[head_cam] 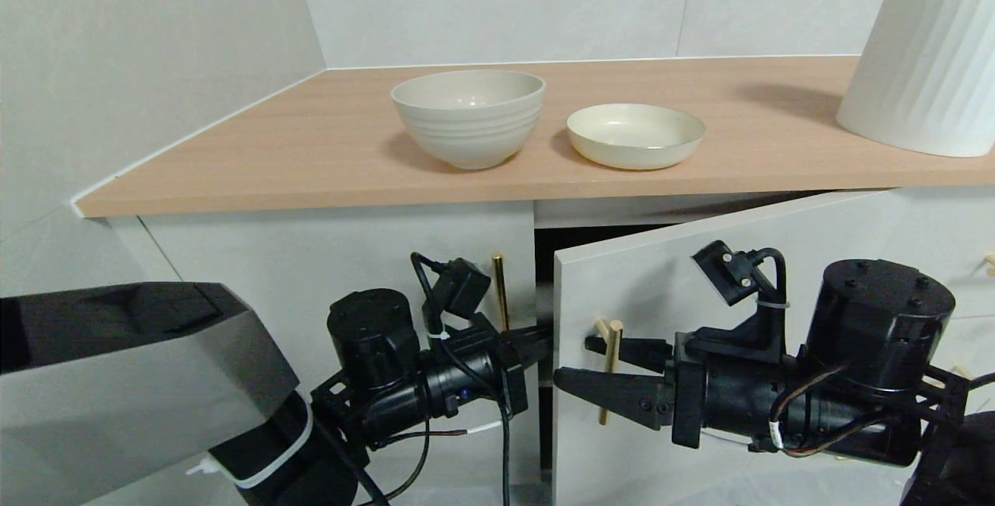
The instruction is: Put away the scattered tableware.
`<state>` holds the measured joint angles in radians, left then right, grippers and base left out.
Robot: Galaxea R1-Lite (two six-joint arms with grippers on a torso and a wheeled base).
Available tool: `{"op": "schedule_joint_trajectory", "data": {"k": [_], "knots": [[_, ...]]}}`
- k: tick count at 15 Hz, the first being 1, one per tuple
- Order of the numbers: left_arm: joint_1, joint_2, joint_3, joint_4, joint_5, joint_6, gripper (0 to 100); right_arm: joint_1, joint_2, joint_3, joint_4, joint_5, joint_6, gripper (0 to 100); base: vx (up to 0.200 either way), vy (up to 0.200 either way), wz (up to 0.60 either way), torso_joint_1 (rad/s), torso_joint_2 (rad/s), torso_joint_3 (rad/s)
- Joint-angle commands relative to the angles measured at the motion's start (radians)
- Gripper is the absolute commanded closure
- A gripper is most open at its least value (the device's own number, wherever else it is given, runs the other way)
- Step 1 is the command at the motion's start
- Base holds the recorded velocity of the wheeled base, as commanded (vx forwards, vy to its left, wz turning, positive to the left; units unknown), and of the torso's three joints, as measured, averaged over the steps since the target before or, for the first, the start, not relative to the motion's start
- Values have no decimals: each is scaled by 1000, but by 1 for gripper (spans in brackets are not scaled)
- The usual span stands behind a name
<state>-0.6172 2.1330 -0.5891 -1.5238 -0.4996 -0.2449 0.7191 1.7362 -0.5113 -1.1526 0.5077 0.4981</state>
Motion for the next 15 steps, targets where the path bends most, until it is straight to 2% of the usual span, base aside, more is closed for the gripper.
{"op": "schedule_joint_trajectory", "data": {"k": [1, 8, 12, 15], "knots": [[-13, 44, -1, -16, -2, -1, 100, -1, -4, 8, 1, -1, -1, 0, 0, 0, 0, 0, 0, 0], [-24, 64, -43, -47, 19, -7, 100, -30, -40, 37, 2, -3, -16, 0, 0, 0, 0, 0, 0, 0], [-32, 61, -63, -47, 19, -8, 100, -73, -132, 149, 17, -5, -130, 0, 0, 0, 0, 0, 0, 0], [-44, 48, -92, -38, 19, -13, 100, -67, -316, 195, 243, -90, -174, 0, 0, 0, 0, 0, 0, 0]]}}
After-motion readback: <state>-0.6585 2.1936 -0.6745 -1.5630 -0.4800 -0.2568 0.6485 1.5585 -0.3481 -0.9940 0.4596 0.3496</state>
